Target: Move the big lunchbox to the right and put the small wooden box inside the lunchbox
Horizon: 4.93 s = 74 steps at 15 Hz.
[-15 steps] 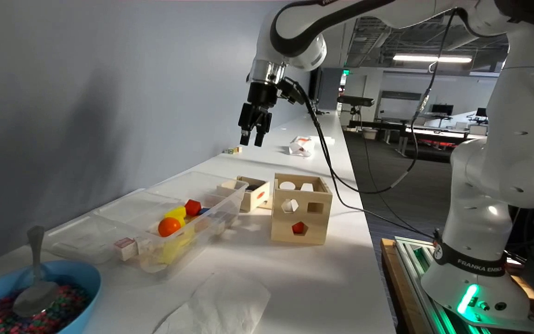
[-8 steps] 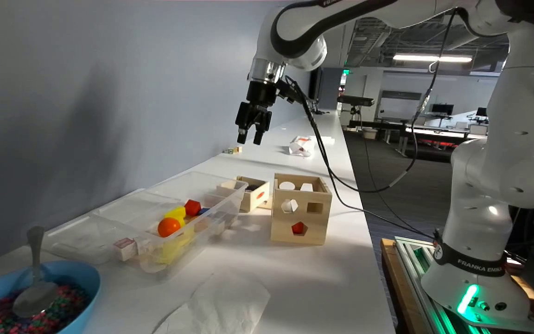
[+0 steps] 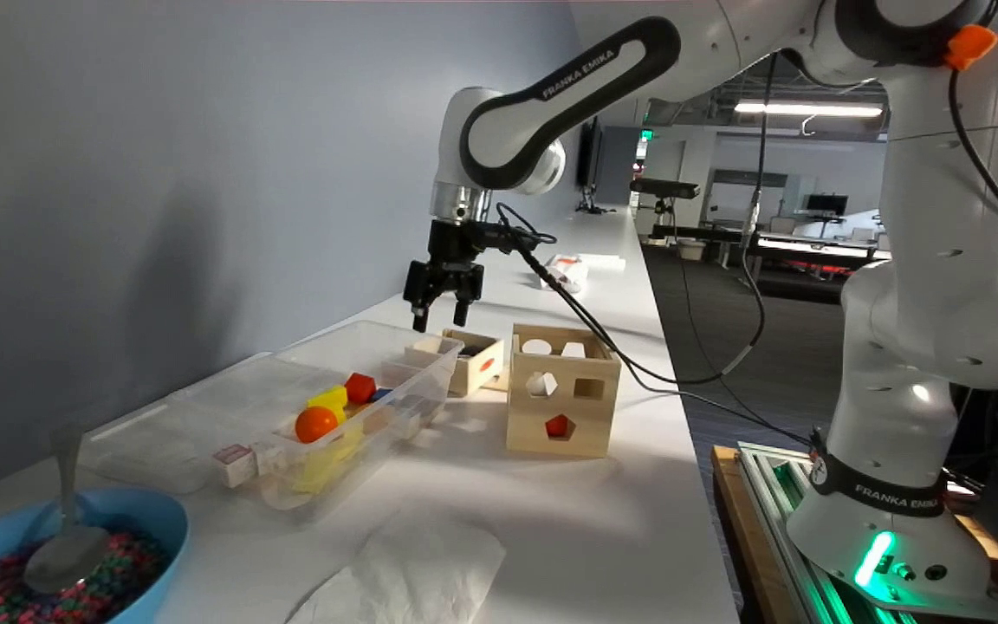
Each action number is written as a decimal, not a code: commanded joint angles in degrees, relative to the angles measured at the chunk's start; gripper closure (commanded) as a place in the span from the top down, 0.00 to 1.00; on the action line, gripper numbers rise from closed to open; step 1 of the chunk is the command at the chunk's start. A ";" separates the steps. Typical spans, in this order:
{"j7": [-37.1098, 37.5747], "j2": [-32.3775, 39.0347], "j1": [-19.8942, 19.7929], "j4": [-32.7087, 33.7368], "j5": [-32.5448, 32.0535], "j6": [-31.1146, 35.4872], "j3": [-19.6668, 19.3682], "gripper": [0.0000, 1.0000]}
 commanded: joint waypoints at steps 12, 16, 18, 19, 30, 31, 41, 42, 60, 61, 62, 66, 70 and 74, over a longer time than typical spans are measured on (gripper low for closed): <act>5.41 9.15 1.43 7.77 0.73 2.47 0.04 0.19; 5.98 6.91 1.05 7.33 1.65 -0.09 -0.14 0.00; 4.84 4.96 0.34 7.13 3.90 -2.37 0.26 0.01; 4.25 4.17 -0.02 7.27 5.19 -3.53 0.38 0.02; -2.40 -0.74 -7.17 10.80 12.03 -4.17 -4.46 0.02; -4.61 -0.68 -7.70 11.15 11.79 -4.43 -4.85 0.02; -29.59 1.60 -15.41 16.11 16.86 -13.65 -7.80 0.09; -30.12 2.13 -16.11 16.86 17.20 -14.36 -8.06 0.09; -31.47 32.50 -24.28 49.39 14.85 -7.38 -3.47 0.02; -30.90 33.67 -24.73 50.88 14.33 -8.80 -3.47 0.02; -30.14 34.90 -24.95 51.93 14.03 -9.76 -3.42 0.02; -26.47 38.33 -25.73 56.25 13.00 -14.28 -3.68 0.48; -23.21 38.92 -26.31 60.48 12.95 -18.11 -3.71 0.77; -23.31 32.51 -25.22 60.00 13.82 -21.18 -6.12 0.99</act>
